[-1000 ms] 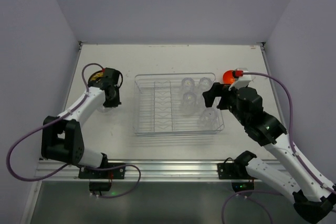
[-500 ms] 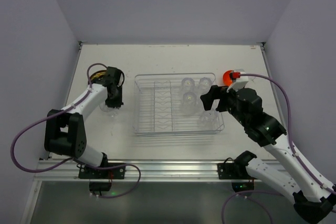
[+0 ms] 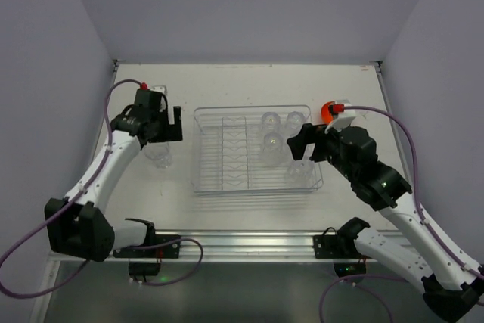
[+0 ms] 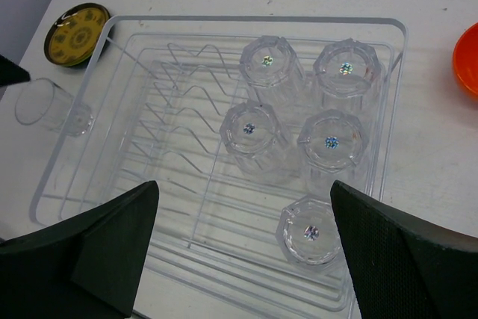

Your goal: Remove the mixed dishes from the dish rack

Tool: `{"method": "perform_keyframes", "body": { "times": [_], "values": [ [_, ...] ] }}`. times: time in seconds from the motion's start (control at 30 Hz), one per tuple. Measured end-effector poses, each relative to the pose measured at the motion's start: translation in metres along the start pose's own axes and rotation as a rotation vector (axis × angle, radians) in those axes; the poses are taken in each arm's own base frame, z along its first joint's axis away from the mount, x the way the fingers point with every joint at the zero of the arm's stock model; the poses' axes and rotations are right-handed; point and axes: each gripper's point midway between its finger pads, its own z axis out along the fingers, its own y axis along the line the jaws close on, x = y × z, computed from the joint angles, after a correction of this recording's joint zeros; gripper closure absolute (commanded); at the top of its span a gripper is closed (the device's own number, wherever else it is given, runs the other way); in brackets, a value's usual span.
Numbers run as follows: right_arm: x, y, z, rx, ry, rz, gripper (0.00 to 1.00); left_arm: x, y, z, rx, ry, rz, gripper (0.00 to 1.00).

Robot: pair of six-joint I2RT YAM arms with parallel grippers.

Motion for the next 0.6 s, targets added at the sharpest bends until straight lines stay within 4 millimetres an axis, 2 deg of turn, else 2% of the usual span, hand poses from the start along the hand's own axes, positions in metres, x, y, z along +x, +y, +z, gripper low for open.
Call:
{"method": "perform_keyframes", "body": {
  "times": [0.1,0.2,0.3,0.37,0.43,0.6],
  "values": [
    [0.001,-0.003,0.003,0.02,0.005,0.011,0.01,-0.029,-0.002,-0.047,0.048,-0.183,-0.04,0.0],
    [0.009,-0.006,0.008,0.04,0.029,0.02,0.01,-0.05,0.0,-0.102,0.103,-0.397,-0.113,0.0],
    [0.021,-0.008,0.021,0.065,0.082,0.031,0.01,-0.05,0.011,-0.152,0.159,-0.664,-0.211,0.0],
    [0.032,-0.01,0.034,0.092,0.137,0.04,0.01,-0.03,0.022,-0.166,0.165,-0.763,-0.252,0.0],
    [0.046,-0.012,0.049,0.13,0.202,0.049,0.01,-0.017,0.032,-0.17,0.147,-0.811,-0.281,0.0],
    [0.074,-0.022,0.077,0.238,0.309,0.079,0.01,-0.006,0.042,-0.153,0.09,-0.788,-0.315,0.0]
  ]
}}
